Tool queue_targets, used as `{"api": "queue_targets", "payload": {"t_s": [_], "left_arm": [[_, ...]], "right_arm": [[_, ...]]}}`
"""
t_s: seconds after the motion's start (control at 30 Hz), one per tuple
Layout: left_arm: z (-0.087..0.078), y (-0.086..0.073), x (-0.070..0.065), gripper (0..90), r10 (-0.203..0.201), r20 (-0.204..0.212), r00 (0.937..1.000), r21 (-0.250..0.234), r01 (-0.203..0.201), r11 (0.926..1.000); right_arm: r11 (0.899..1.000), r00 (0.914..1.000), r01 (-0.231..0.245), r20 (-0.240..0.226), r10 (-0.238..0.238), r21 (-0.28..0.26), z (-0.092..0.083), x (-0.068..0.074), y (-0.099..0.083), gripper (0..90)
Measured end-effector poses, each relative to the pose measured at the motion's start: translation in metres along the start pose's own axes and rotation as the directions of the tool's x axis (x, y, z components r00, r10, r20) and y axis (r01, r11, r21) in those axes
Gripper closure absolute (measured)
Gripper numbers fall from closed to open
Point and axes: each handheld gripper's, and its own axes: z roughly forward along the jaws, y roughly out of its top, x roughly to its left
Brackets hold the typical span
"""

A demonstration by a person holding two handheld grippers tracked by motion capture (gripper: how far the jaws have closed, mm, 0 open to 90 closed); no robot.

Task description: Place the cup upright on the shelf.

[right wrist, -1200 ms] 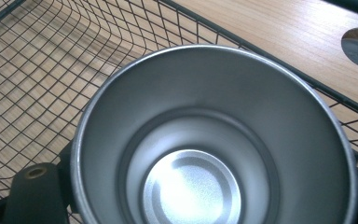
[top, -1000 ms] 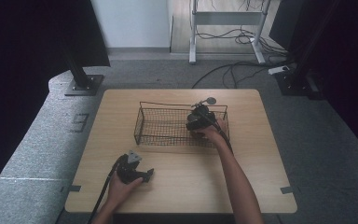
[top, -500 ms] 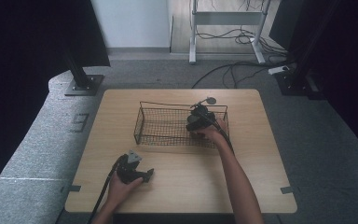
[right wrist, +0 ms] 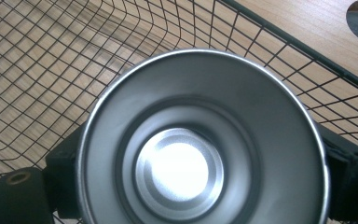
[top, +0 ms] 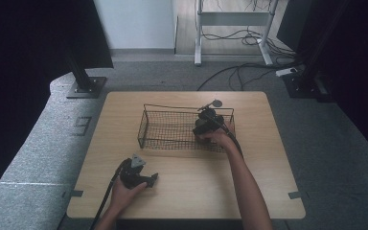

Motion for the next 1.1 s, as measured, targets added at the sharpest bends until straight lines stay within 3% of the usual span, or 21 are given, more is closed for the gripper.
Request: {"api": "queue_targets", "payload": {"t_s": [0.13,0.3,0.47,0.53,0.57,0.6,0.63,0.83,1.1], "left_arm": [[0.000,0.000,0.000,8.2,0.000,0.000,1.0000,0.000,0.000,1.0000],[0.000,0.000,0.000,8.3,0.000,0.000,1.0000,0.000,0.000,1.0000],[0.000,0.000,0.000,8.2,0.000,0.000,1.0000,0.000,0.000,1.0000],[0.000,0.000,0.000,8.2,0.000,0.000,1.0000,0.000,0.000,1.0000],[0.000,0.000,0.000,8.2,0.000,0.000,1.0000,0.001,0.000,1.0000],[0.000,0.000,0.000,8.2,0.000,0.000,1.0000,0.001,0.000,1.0000],[0.000,0.000,0.000,8.2,0.000,0.001,1.0000,0.001,0.000,1.0000],[0.000,0.000,0.000,8.3,0.001,0.000,1.0000,0.001,-0.001,1.0000],[0.000,0.000,0.000,8.2,0.000,0.000,1.0000,0.001,0.000,1.0000]], "right_arm": [[1.000,0.9993,0.001,-0.036,-0.002,-0.021,-0.003,0.002,0.000,10.7],[0.999,0.9995,0.001,-0.032,-0.002,-0.045,-0.006,0.004,0.002,11.2],[0.994,0.9998,-0.006,-0.022,0.004,-0.109,-0.015,0.005,0.001,11.1],[0.989,0.9993,-0.021,-0.034,0.017,-0.144,-0.021,0.003,0.001,11.1],[0.981,0.9984,-0.040,-0.046,0.032,-0.190,-0.029,0.002,0.000,11.5],[0.981,0.9984,-0.040,-0.046,0.032,-0.190,-0.029,0.002,0.000,11.5],[0.972,0.9976,-0.050,-0.057,0.038,-0.228,-0.036,0.002,-0.001,12.4],[0.956,0.9968,-0.044,-0.076,0.023,-0.291,-0.055,0.006,-0.010,12.9],[0.942,0.9971,-0.029,-0.077,0.003,-0.333,-0.067,0.011,-0.026,14.5]]}}
